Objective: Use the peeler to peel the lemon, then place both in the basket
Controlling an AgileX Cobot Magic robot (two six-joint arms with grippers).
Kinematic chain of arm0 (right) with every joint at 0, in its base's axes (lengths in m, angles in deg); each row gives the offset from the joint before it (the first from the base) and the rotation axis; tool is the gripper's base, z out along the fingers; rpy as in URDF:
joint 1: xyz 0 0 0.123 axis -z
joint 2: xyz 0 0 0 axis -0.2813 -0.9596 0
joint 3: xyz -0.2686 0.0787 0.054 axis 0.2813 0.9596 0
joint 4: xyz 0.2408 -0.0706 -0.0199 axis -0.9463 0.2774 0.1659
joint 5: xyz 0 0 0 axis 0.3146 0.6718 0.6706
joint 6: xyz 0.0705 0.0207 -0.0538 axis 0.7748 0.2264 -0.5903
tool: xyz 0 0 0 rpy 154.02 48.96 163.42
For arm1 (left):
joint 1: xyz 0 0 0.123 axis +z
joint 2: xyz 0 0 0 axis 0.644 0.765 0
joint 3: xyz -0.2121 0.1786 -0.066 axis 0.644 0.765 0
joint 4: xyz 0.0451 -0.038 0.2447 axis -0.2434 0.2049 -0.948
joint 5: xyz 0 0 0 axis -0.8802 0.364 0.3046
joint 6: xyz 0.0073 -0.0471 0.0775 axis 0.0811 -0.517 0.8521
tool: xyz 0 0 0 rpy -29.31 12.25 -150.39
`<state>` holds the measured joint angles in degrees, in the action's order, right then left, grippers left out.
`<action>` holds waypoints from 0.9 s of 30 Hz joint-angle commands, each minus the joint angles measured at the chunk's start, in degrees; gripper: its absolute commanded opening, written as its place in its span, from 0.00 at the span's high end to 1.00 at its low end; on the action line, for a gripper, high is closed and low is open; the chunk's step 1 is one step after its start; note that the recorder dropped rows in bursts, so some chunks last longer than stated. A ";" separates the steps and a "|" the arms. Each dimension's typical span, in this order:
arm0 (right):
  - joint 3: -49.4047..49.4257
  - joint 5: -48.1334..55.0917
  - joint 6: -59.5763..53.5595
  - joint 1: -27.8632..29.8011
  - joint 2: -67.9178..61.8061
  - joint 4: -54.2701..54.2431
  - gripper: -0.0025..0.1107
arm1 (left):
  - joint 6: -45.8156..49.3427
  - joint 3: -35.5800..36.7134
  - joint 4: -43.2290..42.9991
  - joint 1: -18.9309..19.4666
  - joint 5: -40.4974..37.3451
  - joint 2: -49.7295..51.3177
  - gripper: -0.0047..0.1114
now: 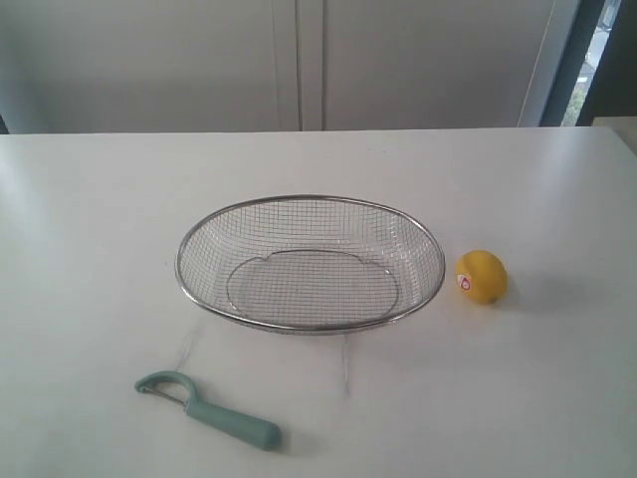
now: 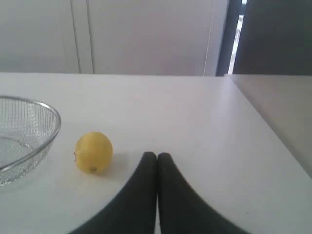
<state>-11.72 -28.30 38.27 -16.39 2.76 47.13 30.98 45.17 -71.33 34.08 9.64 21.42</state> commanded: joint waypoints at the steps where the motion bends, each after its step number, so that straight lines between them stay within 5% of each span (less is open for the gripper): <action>1: 0.31 -5.64 0.23 -0.14 0.38 0.21 0.98 | 0.04 0.12 0.32 -0.47 0.17 -0.25 0.96; 27: 0.31 -20.75 0.23 -0.14 0.38 0.21 0.98 | 0.04 0.12 0.32 -0.47 0.17 -0.25 0.96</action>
<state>-11.72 -44.47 38.27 -16.39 2.76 47.13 30.98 45.17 -71.33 34.08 9.64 21.42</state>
